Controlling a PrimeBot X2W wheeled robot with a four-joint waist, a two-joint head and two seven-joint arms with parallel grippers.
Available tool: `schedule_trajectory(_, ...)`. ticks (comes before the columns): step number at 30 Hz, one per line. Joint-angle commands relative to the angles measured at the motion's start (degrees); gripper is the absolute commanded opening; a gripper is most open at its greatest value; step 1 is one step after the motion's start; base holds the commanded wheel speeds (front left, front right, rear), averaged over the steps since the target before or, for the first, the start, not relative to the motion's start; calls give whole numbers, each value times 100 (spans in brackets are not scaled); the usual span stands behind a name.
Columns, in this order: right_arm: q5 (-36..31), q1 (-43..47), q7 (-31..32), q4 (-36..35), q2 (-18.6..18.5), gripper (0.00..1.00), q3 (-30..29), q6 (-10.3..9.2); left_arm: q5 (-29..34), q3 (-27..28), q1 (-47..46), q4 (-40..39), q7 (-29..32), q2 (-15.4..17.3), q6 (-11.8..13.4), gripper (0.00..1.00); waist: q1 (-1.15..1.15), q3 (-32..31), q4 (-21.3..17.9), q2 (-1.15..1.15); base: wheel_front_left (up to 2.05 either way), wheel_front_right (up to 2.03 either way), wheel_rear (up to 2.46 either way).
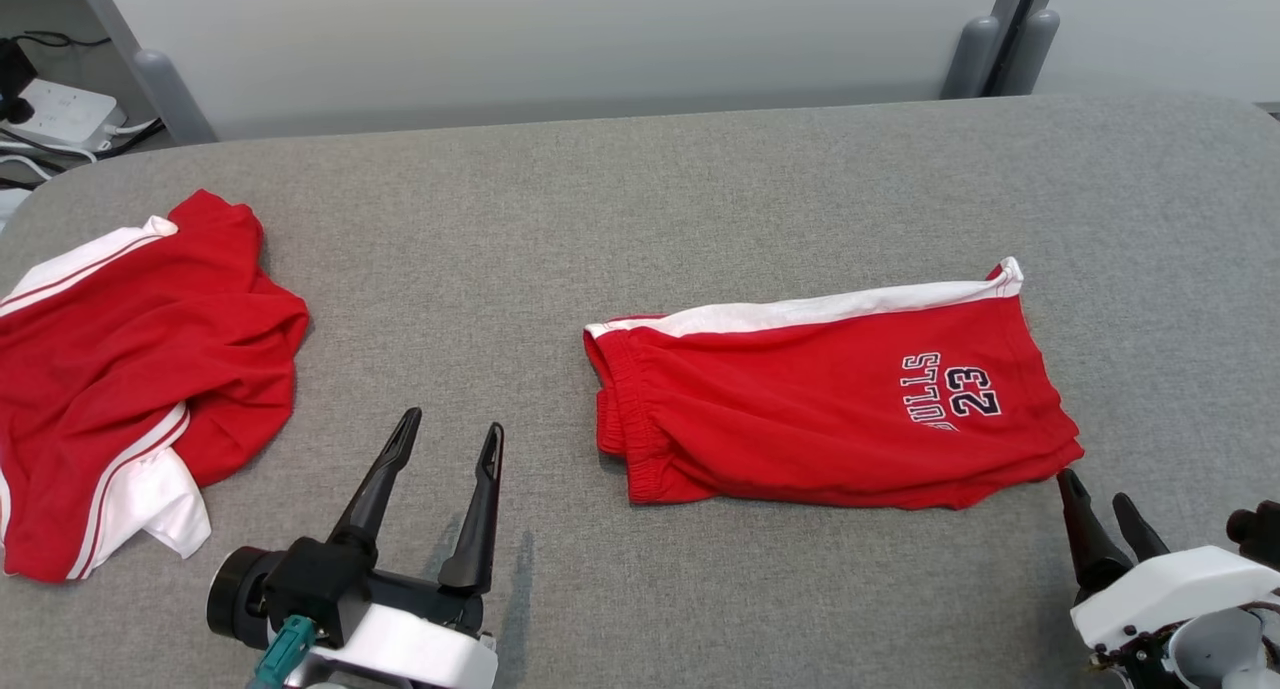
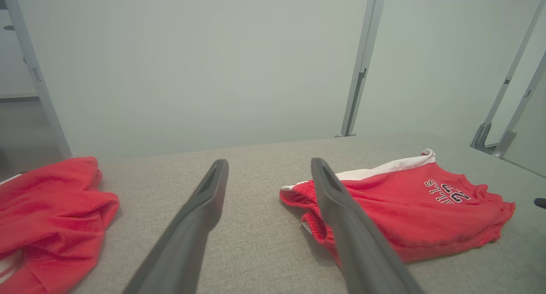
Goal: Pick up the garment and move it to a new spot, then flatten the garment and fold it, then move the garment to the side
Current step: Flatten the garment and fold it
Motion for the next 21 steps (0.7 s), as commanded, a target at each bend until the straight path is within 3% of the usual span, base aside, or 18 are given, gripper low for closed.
schedule_trajectory(1,88,-209,24,-93,-38,100,70,24,51,169,-198,-157,-34,16,-4,100,0,14,12,0,0,0,0)
schedule_trajectory(10,808,-621,70,343,-56,100,-226,24,49,149,-272,-133,-34,16,-29,100,0,142,92,0,0,0,0)
schedule_trajectory(21,1687,-985,-3,892,-193,100,-57,24,37,74,-373,-134,-34,16,-29,100,0,295,245,0,0,0,0)
